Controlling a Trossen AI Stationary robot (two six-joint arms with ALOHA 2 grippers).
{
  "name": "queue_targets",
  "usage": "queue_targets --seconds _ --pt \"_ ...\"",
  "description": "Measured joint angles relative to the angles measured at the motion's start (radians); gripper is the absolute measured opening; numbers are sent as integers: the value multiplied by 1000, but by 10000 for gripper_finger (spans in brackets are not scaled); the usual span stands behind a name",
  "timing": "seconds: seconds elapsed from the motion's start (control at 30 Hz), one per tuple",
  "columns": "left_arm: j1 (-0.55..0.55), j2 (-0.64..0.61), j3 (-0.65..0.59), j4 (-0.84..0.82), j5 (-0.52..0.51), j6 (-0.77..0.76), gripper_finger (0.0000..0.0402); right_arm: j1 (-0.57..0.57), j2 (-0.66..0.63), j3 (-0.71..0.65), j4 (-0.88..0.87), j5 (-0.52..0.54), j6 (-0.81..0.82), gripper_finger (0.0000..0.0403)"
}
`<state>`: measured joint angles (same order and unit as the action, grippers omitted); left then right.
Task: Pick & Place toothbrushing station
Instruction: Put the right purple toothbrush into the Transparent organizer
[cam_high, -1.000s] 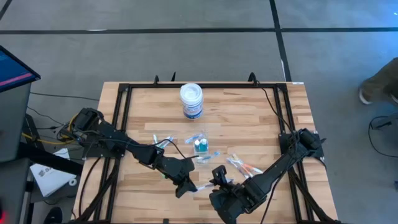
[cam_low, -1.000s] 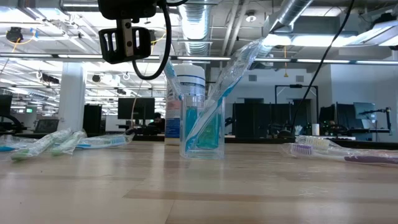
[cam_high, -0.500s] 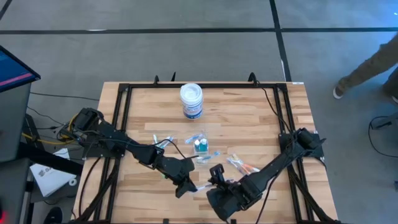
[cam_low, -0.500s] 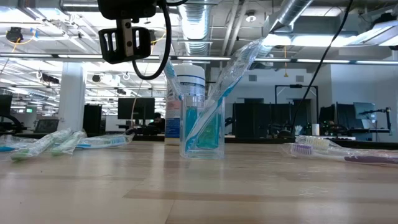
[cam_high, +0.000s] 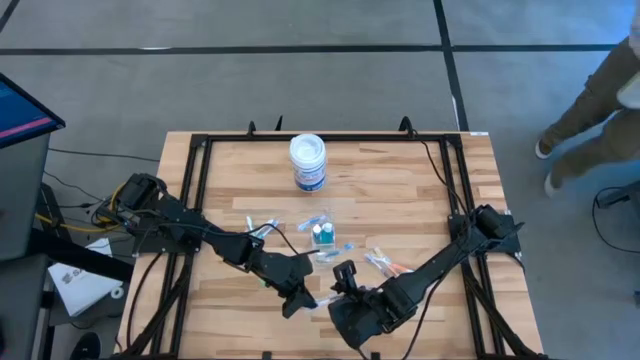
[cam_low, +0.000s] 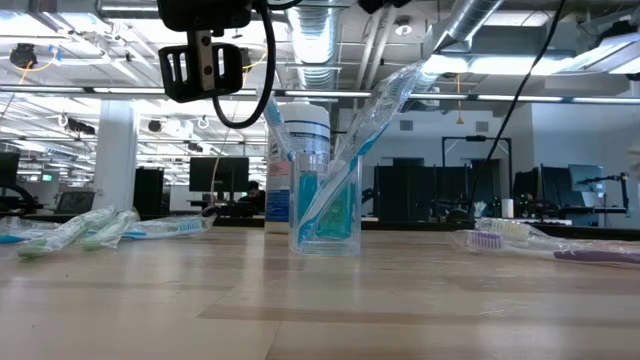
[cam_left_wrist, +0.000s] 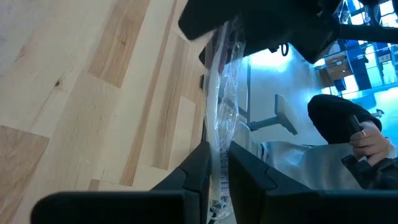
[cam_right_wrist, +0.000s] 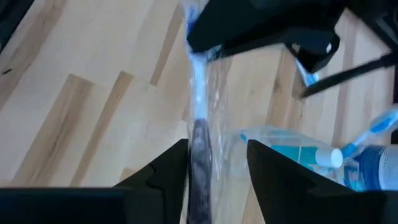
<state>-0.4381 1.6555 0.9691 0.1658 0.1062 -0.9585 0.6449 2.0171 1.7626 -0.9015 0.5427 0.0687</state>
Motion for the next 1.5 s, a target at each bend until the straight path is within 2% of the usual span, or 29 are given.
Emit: queue_targets --seconds 0.17,0.7,0.9,1.1,1.5 --pt "0 0 0 0 0 0 39 -11 0 0 33 -50 -24 141" --pt "0 0 0 0 0 0 39 -14 0 -4 50 -69 -27 92" --pt "0 0 0 0 0 0 39 -14 0 -4 61 -77 -27 59" --pt "0 0 0 -1 0 6 39 -24 0 -4 63 -135 -26 18" --pt "0 1 0 15 0 17 39 -14 2 -6 55 -200 -53 4"
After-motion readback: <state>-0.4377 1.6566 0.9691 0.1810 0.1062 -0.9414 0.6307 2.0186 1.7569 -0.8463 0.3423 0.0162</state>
